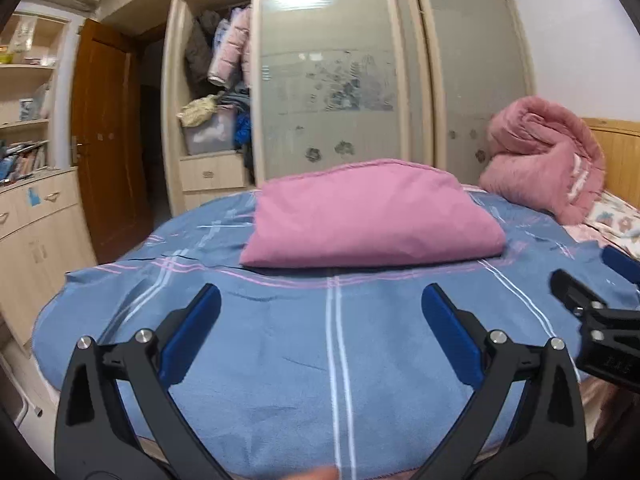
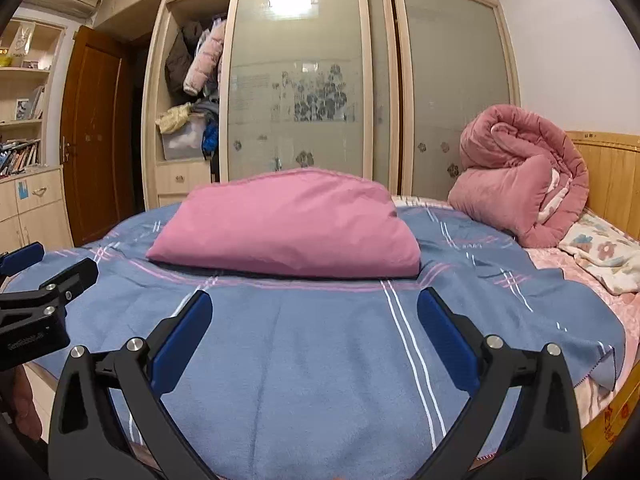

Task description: Fold large clothes

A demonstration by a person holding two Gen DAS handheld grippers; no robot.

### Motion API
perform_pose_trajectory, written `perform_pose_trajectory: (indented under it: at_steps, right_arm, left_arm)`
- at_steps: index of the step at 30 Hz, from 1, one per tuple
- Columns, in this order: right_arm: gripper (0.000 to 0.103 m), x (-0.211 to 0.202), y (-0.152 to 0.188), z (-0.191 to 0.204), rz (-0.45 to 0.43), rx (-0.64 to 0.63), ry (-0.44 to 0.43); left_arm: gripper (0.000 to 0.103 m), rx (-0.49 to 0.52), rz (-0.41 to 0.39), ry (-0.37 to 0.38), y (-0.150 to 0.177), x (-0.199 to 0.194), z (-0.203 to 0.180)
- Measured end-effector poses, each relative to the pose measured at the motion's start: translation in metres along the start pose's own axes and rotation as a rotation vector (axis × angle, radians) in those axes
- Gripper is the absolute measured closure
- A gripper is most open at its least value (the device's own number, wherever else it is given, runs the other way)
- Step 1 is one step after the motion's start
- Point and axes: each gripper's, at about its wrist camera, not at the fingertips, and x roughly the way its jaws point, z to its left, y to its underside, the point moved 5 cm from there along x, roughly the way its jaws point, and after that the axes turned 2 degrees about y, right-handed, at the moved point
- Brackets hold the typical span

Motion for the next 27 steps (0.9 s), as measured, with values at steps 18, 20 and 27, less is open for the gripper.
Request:
perform_pose_trajectory:
  at_steps: [18,20,27]
  right_arm:
    - [0.001,0.020,0.004,-0.004,0.065,-0.004,0.058]
    - [0.001,0.020,0.004,-0.003,0.063,-0.006,0.054]
    - [0.001,0.015,-0.001,-0.009,0.030,0.011,0.050]
  left_arm:
    - [0.002,-0.009,0.033,-0.022,-0.005,0.013,-0.003]
    - [0.002,-0.003,0.048,-0.010,-0.003,0.015,-0.007]
    - [0.002,0.027,0.038,-0.005,-0.002,0.010,-0.018]
